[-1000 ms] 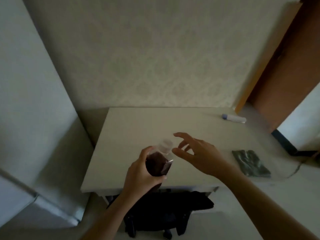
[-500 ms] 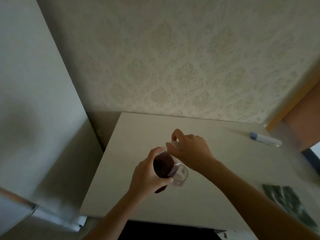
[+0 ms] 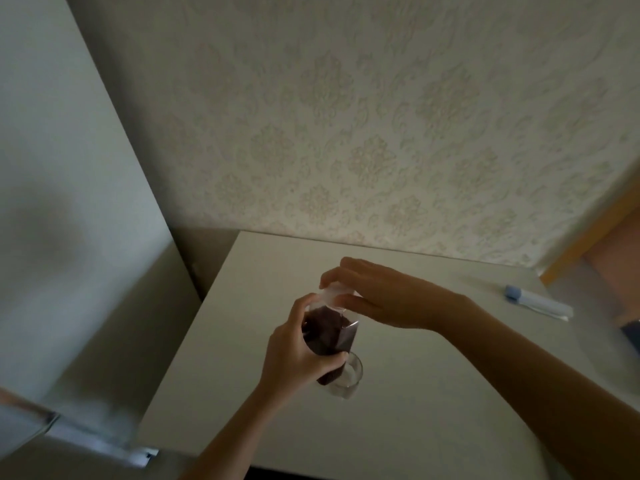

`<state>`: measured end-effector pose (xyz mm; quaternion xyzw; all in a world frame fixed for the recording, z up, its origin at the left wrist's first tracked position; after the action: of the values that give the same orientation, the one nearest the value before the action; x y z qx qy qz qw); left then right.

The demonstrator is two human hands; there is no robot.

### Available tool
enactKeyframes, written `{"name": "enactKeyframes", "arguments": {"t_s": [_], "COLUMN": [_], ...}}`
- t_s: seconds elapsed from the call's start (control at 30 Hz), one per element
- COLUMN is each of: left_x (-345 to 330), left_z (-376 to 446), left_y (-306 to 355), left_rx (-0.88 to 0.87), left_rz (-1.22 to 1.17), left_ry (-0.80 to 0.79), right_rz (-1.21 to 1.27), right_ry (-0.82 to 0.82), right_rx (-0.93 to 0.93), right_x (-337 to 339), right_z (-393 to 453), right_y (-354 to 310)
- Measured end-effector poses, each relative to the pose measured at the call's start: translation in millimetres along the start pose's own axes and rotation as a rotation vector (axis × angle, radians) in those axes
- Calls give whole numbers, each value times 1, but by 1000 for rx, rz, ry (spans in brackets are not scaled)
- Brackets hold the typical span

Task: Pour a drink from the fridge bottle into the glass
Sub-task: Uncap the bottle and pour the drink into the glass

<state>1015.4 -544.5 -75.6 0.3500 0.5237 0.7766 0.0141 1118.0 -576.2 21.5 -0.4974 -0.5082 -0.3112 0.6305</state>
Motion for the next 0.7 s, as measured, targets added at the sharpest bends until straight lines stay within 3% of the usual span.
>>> {"name": "enactKeyframes", "arguments": {"t_s": [0.23, 0.43, 0.7], "left_x": [-7, -12, -6], "left_z": [3, -2, 0], "left_y": [-2, 8, -4], "left_rx": [1, -41, 2], "left_rz": [58, 109, 68], "left_ry": [-23, -9, -13], "right_rz": [-31, -353, 4], "right_ry": [-34, 87, 22], "right_rx": [58, -145, -33], "right_x": [3, 2, -4], "right_z": [-5, 4, 5], "right_y": [10, 21, 10]}}
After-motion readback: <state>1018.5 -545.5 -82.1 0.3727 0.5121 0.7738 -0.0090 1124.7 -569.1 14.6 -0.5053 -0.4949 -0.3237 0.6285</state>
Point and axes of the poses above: each hand's wrist, its own z-axis towards the middle knuckle, its own x-axis out of the back of the hand, y = z × x, the point moved 8 cm from there along z, towards the middle knuckle, and after that the axes turned 3 degrees about x, right-handed, at the moved point
